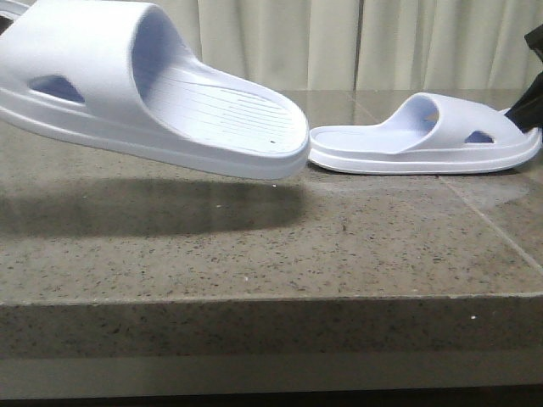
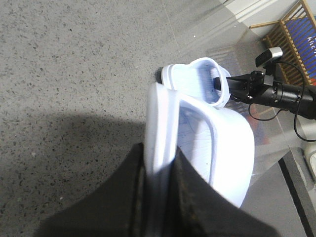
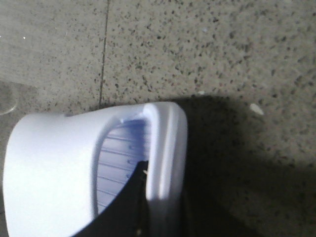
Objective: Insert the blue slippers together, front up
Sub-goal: 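Lift the second slipper with the right gripper and swing it over the first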
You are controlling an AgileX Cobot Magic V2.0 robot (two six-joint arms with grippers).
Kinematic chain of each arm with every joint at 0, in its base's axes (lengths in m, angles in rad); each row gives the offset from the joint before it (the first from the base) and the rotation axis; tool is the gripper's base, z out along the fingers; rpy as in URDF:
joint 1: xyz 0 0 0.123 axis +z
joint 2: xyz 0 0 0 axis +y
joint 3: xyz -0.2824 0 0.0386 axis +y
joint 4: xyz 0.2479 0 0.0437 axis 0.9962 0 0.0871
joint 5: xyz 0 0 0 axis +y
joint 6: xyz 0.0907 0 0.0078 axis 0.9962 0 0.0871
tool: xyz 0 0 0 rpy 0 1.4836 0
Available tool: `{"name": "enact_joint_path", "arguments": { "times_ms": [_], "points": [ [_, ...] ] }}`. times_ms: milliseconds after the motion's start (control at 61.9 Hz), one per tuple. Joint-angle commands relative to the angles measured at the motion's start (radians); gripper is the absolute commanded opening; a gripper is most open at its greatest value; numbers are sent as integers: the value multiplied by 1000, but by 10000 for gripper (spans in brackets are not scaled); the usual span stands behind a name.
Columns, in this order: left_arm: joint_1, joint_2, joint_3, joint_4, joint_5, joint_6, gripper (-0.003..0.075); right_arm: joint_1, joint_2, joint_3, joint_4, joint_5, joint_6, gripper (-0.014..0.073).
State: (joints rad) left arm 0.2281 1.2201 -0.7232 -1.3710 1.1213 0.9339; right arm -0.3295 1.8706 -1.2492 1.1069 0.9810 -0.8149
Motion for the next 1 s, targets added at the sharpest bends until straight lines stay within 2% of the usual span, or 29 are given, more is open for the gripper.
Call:
{"name": "enact_joint_path", "arguments": {
  "times_ms": [0, 81, 307, 404, 550, 695, 808, 986],
  "points": [
    [-8, -24, -22, -82, 28, 4, -20, 0, -45, -25, 48, 36, -16, -57],
    [-8, -24, -22, -82, 28, 4, -20, 0, -58, -25, 52, 36, -16, -120],
    [-13, -24, -22, -100, 17, 4, -20, -15, -197, -25, 53, 63, 5, -116],
    [-66, -24, -22, -114, -44, 4, -20, -45, -277, -23, 53, 80, 49, -116],
    [-204, -5, -22, -138, -248, 4, -20, -102, -396, 7, 56, 94, 93, -116],
    [-318, 81, -22, -199, -325, 4, -20, -162, -501, 92, 76, 120, 99, -117],
    [-352, 166, -26, -199, -365, 14, -20, -183, -545, 162, 97, 123, 99, -117],
    [-352, 247, -29, -219, -365, 34, -20, -177, -558, 256, 157, 134, 92, -117]
  ]
}}
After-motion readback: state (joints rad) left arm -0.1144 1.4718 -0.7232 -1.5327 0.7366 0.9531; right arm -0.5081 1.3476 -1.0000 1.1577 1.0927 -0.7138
